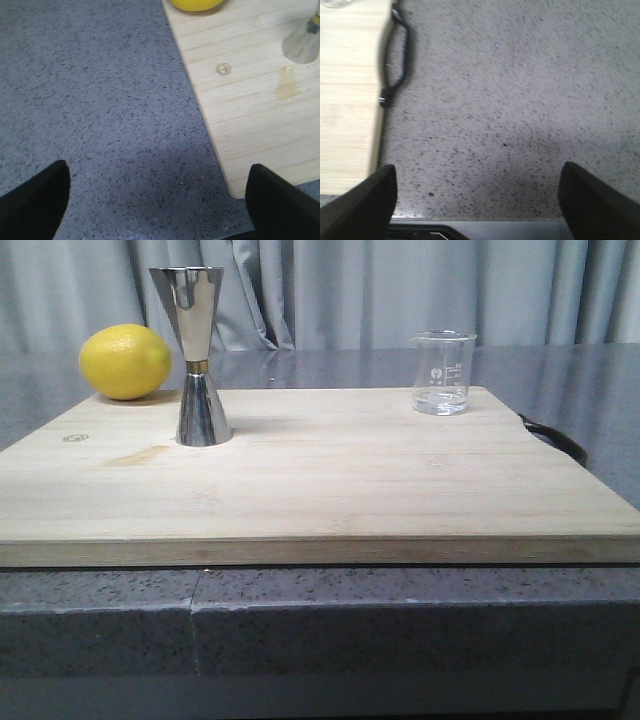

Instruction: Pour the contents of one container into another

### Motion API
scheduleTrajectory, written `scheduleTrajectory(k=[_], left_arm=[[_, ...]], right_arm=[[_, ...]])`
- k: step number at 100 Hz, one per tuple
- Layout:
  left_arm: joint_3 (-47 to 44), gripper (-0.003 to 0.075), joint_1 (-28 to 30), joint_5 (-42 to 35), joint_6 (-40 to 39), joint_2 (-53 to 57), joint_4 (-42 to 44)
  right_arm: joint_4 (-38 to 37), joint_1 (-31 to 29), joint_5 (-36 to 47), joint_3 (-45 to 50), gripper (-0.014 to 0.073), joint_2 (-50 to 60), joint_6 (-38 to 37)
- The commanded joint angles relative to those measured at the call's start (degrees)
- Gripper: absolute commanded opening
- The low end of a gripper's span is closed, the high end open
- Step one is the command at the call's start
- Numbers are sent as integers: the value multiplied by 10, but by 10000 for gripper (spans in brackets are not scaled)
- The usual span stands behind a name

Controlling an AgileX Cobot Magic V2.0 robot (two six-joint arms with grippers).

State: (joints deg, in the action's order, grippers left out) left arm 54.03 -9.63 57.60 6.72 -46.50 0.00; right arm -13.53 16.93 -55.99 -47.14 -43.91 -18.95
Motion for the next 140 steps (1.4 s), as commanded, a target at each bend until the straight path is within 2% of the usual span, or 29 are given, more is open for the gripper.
scheduleTrajectory(k=[1, 17, 36, 49, 61, 76, 90, 116, 125, 140], left_arm=[[1, 659, 1, -28, -55, 20, 30], [-46, 659, 1, -83, -84, 57, 29], [-79, 657, 1, -168, -84, 77, 4], [-79, 596, 1, -194, -84, 77, 0], [-79, 461, 1, -208, -84, 77, 0], [-79, 288, 1, -211, -84, 77, 0], [-79, 158, 1, -211, -84, 77, 0], [-79, -11, 1, -211, -84, 77, 0], [-79, -19, 1, -211, -84, 77, 0], [-79, -19, 1, -211, -84, 77, -7]], right_arm=[[-4, 1, 50, -9, 587, 42, 2], [-9, 1, 119, 12, 587, 130, -10], [-36, 1, 126, 35, 587, 178, -11], [-42, 1, 127, 42, 576, 190, -11], [-42, 1, 126, 42, 461, 190, -11], [-42, 1, 126, 42, 228, 190, -11], [-43, 1, 126, 42, 96, 190, -11], [-43, 1, 126, 42, -9, 190, -11], [-43, 1, 126, 42, -48, 190, -11], [-47, 1, 131, 42, -53, 190, -12]])
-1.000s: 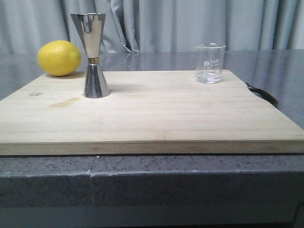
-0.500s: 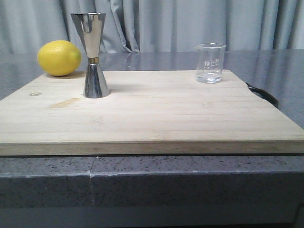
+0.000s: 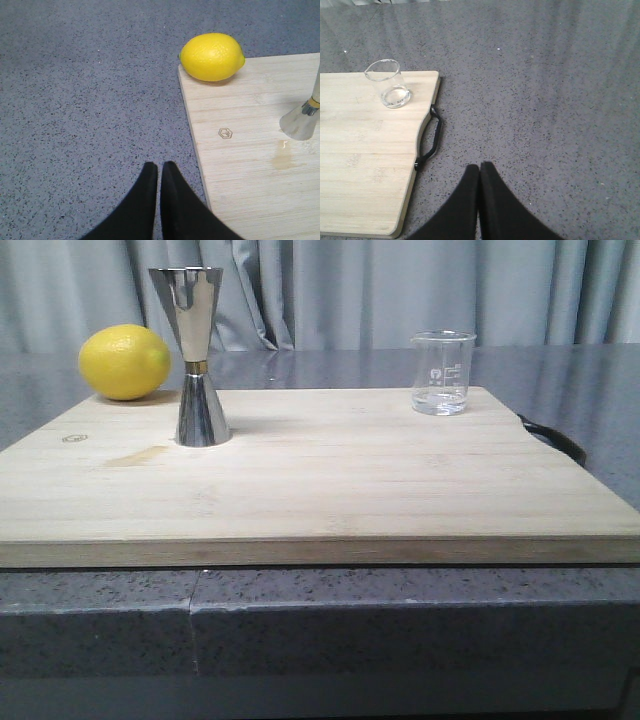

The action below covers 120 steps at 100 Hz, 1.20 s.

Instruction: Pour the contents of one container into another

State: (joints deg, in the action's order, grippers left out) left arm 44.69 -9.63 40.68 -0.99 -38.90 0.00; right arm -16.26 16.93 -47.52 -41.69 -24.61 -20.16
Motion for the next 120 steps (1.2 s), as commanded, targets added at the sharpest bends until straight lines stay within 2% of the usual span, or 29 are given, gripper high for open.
scheduleTrajectory(k=[1, 40, 48, 62, 75, 99, 103, 109, 120], left_arm=[[14, -19, 1, -42, -7, 1, -7], [13, -19, -2, -42, -7, 2, -8], [-10, -19, 3, -69, -7, 26, -8], [-105, -19, 31, -164, -7, 117, 16], [-237, -19, 51, -260, -7, 218, 16], [-441, -19, 52, -450, -7, 367, 0], [-455, -19, 52, -459, -7, 378, -7], [-447, -19, 52, -414, -7, 395, -7], [-453, -19, 52, -424, -7, 407, 0]], right_arm=[[-20, 1, 46, -13, -53, -3, 1], [-20, 1, 46, -13, -53, -3, 1], [-20, 1, 46, -13, -53, -3, 1], [-20, 1, 45, -13, -53, -3, 1], [-20, 1, 45, -13, -53, -3, 1], [-20, 1, 45, -13, -53, -3, 1], [-20, 1, 45, -13, -53, -3, 1], [-20, 1, 45, -13, -53, -3, 1], [-20, 1, 45, -13, -53, -4, 1]])
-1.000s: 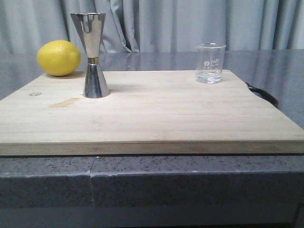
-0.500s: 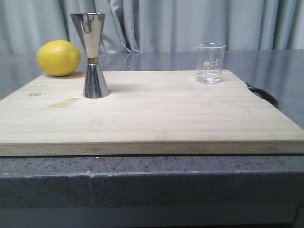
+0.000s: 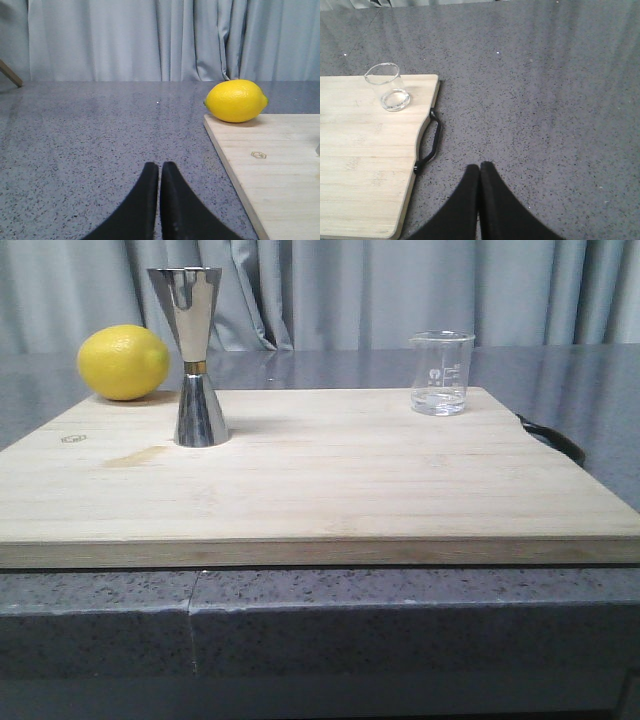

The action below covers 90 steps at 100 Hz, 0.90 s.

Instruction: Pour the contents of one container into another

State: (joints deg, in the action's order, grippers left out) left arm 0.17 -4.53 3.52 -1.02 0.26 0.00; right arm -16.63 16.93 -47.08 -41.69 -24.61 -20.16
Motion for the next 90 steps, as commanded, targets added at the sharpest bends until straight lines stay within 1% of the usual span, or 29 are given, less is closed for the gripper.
scheduleTrajectory(k=[1, 85, 90], left_arm=[[-8, -19, 1, -52, -7, 16, 0], [-8, -19, 1, -52, -7, 16, 0], [-8, -19, 1, -52, -7, 16, 0]], right_arm=[[-16, 1, 40, -13, -53, -4, 1], [-19, 1, 33, -13, -53, -4, 1], [-24, 0, 42, -4, -53, 4, 1]])
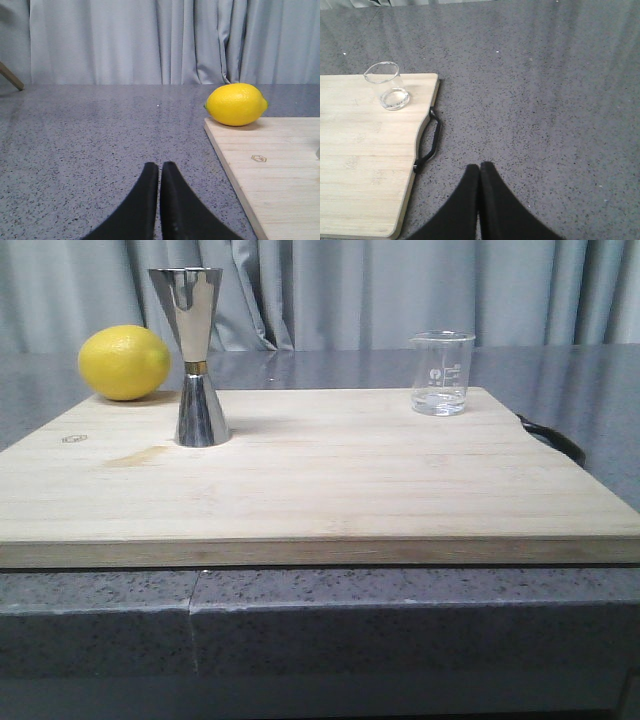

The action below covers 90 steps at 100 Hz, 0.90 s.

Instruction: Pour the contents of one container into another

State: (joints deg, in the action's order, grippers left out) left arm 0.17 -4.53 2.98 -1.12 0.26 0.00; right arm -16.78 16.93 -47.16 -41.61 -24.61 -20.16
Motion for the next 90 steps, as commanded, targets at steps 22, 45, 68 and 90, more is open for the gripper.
scheduleTrajectory(k=[22, 45, 68, 90], left_arm=[[-8, -19, 1, -46, -6, 16, 0], [-8, -19, 1, -46, -6, 16, 0], [-8, -19, 1, -46, -6, 16, 0], [-7, -19, 1, -46, -6, 16, 0]], right_arm=[[63, -130, 253, 140, -53, 95, 1], [140, -216, 426, 346, -53, 231, 1], [159, -215, 445, 432, -53, 261, 1], [159, -215, 450, 437, -53, 261, 1]])
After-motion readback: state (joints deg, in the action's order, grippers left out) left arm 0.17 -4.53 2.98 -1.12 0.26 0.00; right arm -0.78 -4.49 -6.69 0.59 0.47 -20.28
